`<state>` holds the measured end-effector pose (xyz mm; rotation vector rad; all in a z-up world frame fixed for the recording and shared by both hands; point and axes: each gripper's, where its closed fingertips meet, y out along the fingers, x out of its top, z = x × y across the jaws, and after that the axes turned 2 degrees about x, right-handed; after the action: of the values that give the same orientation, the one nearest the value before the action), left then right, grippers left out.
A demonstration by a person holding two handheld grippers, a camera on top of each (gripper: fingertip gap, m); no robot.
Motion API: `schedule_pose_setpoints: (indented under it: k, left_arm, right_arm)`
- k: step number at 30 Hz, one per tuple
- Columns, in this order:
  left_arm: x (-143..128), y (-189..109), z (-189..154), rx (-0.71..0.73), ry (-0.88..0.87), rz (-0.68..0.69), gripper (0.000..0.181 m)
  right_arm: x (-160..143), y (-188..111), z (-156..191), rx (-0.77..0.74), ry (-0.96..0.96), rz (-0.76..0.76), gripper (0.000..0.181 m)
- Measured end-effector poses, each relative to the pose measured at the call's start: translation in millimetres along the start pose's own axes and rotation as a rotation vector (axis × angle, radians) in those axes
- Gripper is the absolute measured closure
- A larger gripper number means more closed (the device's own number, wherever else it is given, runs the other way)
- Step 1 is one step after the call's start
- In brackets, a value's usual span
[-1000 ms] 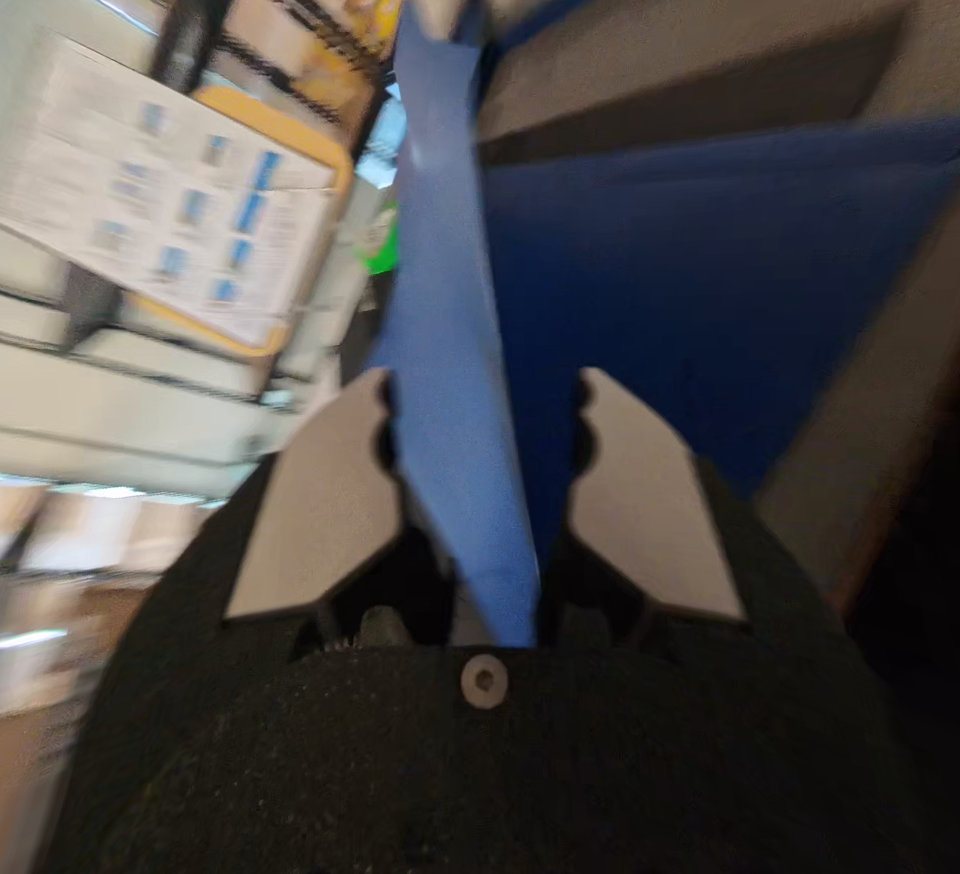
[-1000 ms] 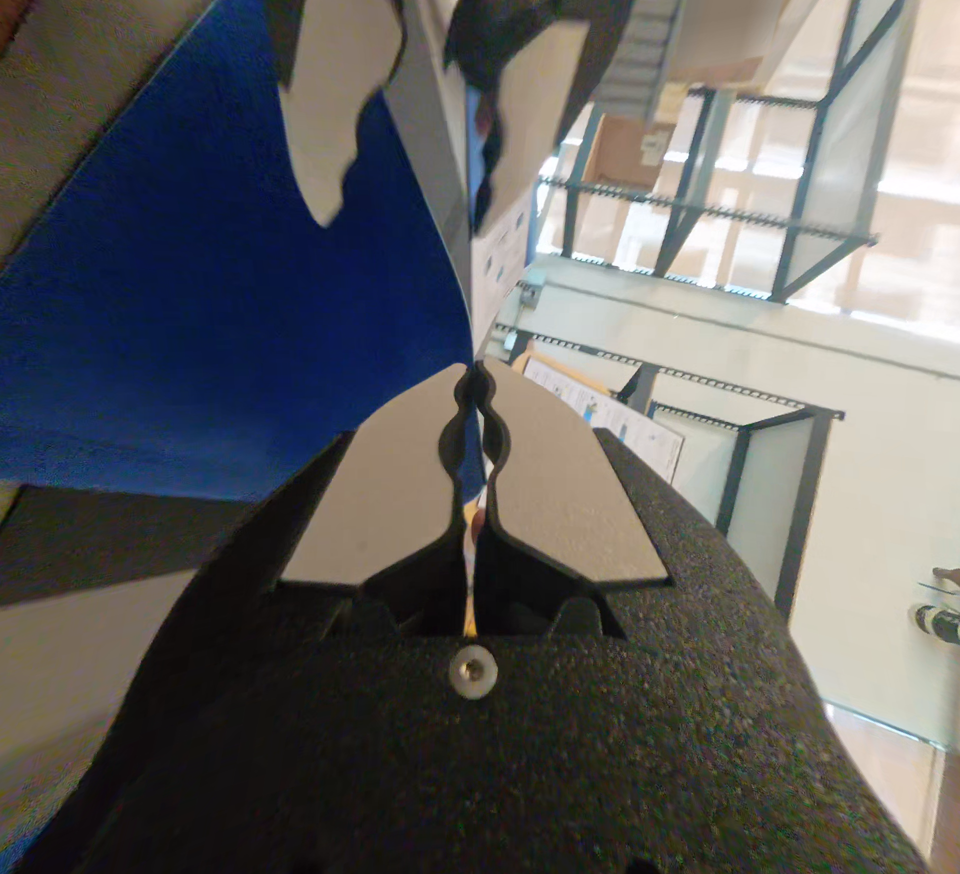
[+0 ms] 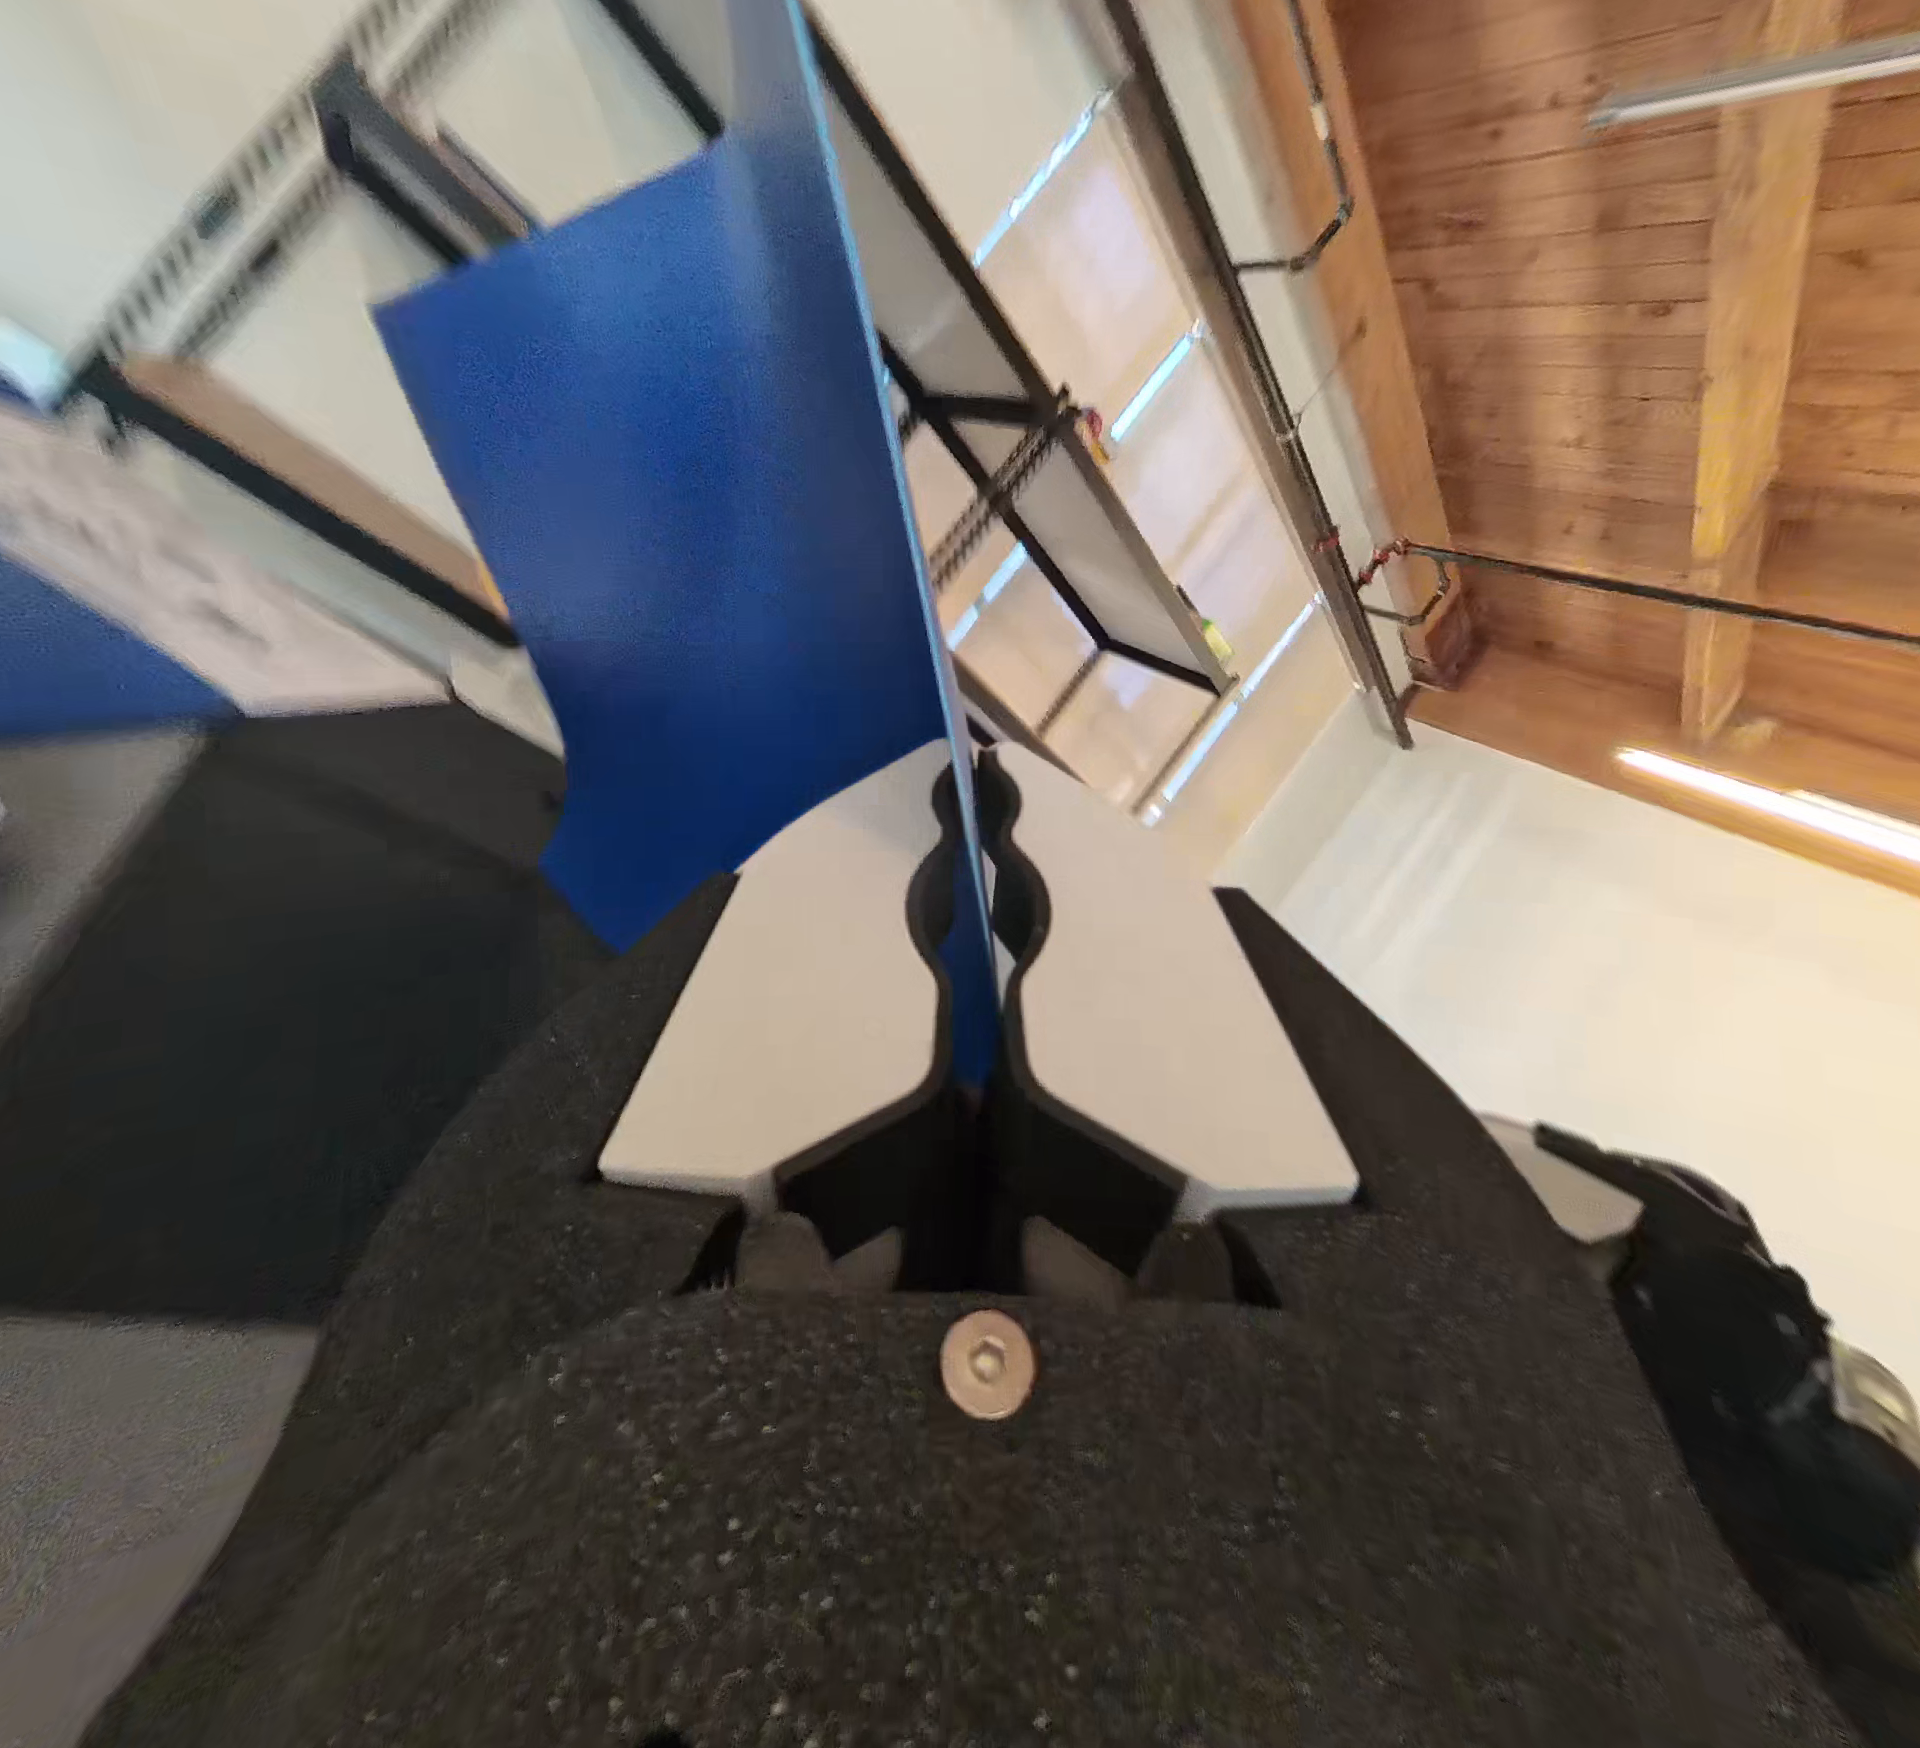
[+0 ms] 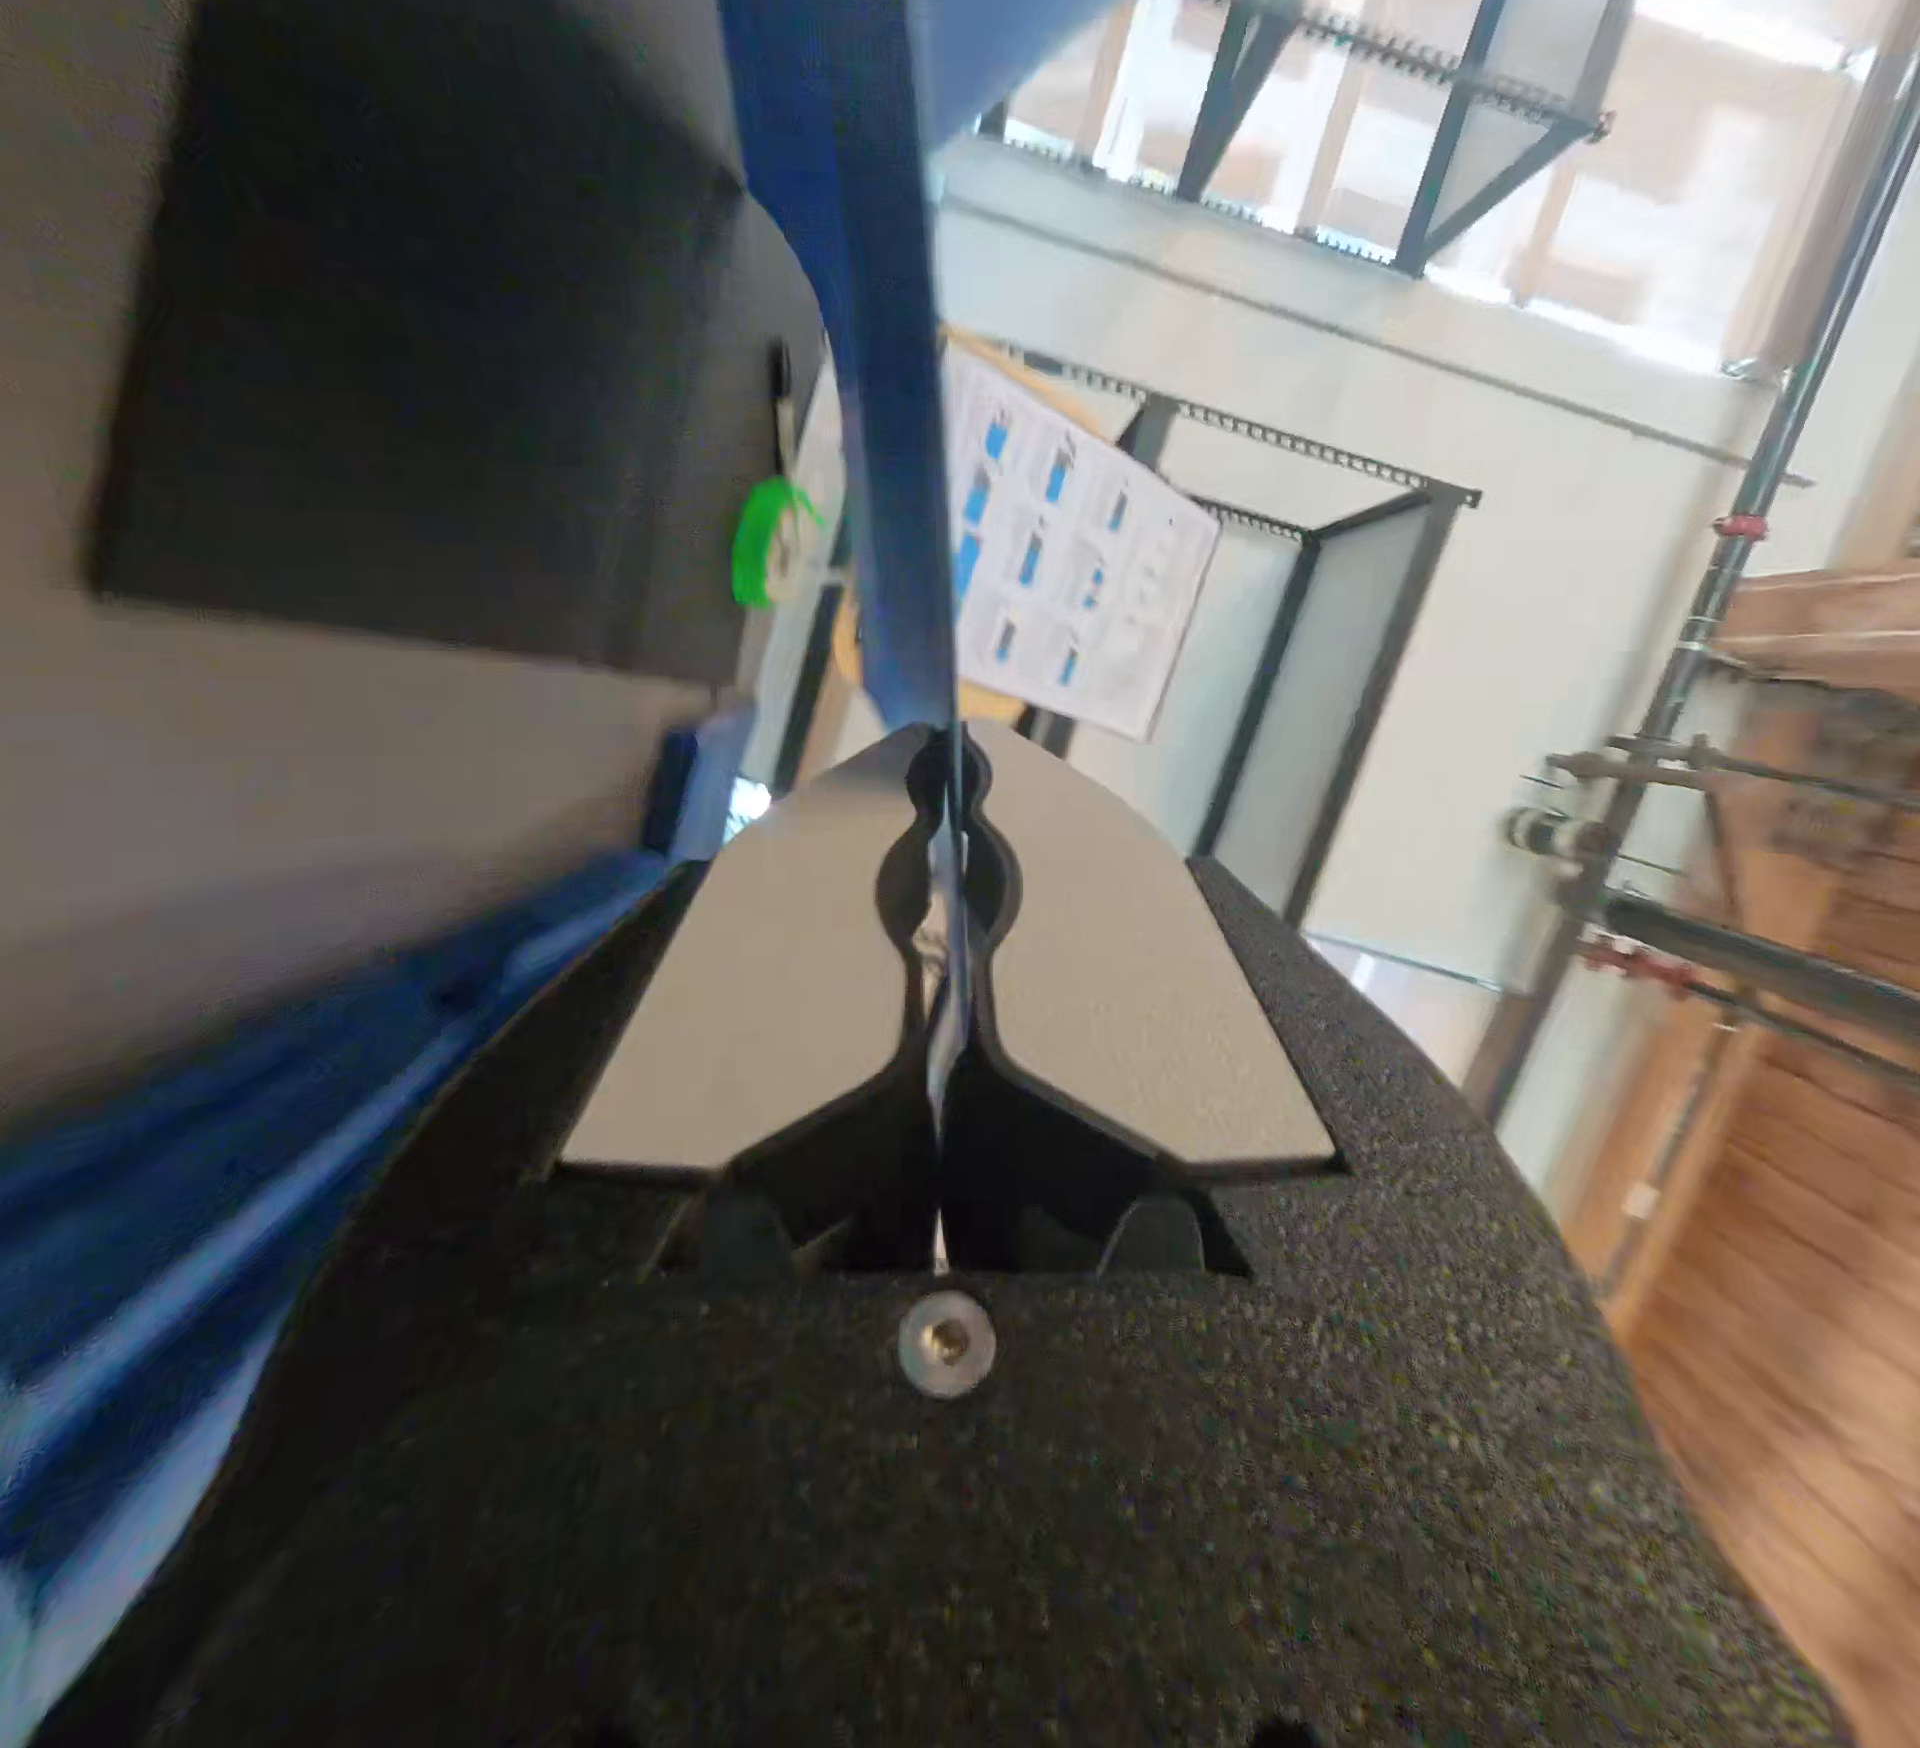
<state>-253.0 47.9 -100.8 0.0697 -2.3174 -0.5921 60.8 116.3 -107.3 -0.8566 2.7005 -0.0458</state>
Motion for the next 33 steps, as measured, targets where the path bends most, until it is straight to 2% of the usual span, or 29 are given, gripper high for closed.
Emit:
schedule_pose_setpoints:
  k: [3,5,6,7,9,11,12,14,15,17,18,19,20,21,22,24,25,27,29,31,32,33]
  left_arm:
    - [-82.1,12.2,10.7,0.069,-0.209,0.18,0.18]
    - [-141.7,11.7,14.7,0.13,-0.471,0.377,0.174]
    - [-158.7,8.7,6.7,0.093,-0.587,0.44,0.174]
    - [-163.4,5.2,-2.5,0.038,-0.669,0.462,0.172]
    - [-164.9,-7.3,-7.1,0.023,-0.673,0.536,0.169]
    - [-144.5,-20.8,3.8,0.052,-0.532,0.56,0.173]
    - [-125.5,-26.2,14.7,0.092,-0.459,0.537,0.174]
    - [-77.6,-33.7,29.5,0.15,-0.329,0.476,0.175]
    - [-44.9,-32.8,27.1,0.15,-0.226,0.409,0.176]
    - [10.6,-22.3,-1.5,0.111,0.095,0.326,0.18]
    - [25.9,-11.9,-27.7,0.053,0.259,0.316,0.181]
    - [30.0,-0.3,-55.1,-0.012,0.377,0.325,0.181]
    - [23.2,11.6,-83.6,-0.109,0.423,0.348,0.181]
    - [7.2,21.5,-110.1,-0.236,0.372,0.398,0.181]
    - [-14.1,29.5,-130.8,-0.361,0.247,0.481,0.181]
    - [-68.9,45.2,-149.7,-0.521,-0.029,0.715,0.181]
    - [-105.7,48.6,-151.1,-0.581,-0.077,0.863,0.181]
    - [-187.5,42.7,-136.5,-0.629,-0.016,1.161,0.181]
    - [-250.1,35.3,-118.0,-0.636,0.089,1.328,0.181]
    - [-289.7,32.8,-103.5,-0.666,0.271,1.369,0.181]
    - [-302.2,33.2,-101.9,-0.696,0.359,1.358,0.18]
    - [-311.8,33.5,-102.5,-0.732,0.441,1.342,0.18]
  right_arm:
    - [-44.4,-15.8,13.5,0.046,-0.09,0.118,0.181]
    - [-73.6,-22.9,40.2,0.09,-0.064,0.157,0.18]
    - [-89.0,-26.5,54.5,0.107,-0.046,0.178,0.179]
    - [-103.9,-29.9,69.6,0.133,-0.028,0.199,0.18]
    - [-128.4,-36.6,101.4,0.205,0.007,0.224,0.18]
    - [-152.5,-42.6,130.5,0.276,0.013,0.288,0.181]
    - [-160.6,-45.5,143.2,0.312,0.015,0.317,0.181]
    - [-165.4,-50.0,162.4,0.373,0.027,0.355,0.181]
    - [-166.8,-52.7,169.8,0.409,0.019,0.396,0.181]
    - [-168.4,-57.6,176.6,0.464,0.014,0.481,0.181]
    - [-168.4,-59.6,176.1,0.476,0.035,0.519,0.181]
    - [-168.9,-62.1,175.0,0.493,0.071,0.567,0.181]
    - [-170.3,-64.3,173.0,0.504,0.101,0.617,0.181]
    - [-169.8,-66.4,171.1,0.517,0.114,0.662,0.181]
    - [-167.7,-68.1,169.3,0.527,0.113,0.69,0.181]
    - [-161.5,-69.6,174.3,0.56,0.148,0.704,0.18]
    - [-158.1,-70.5,181.7,0.593,0.184,0.683,0.174]
    - [-153.2,-80.9,205.5,0.733,0.338,0.651,0.15]
    - [-153.5,-99.5,219.4,0.873,0.515,0.636,0.125]
    - [-159.4,-120.9,212.8,0.959,0.639,0.638,0.101]
    - [-163.1,-127.7,200.4,0.962,0.703,0.638,0.103]
    - [-166.8,-129.1,181.1,0.934,0.765,0.633,0.115]
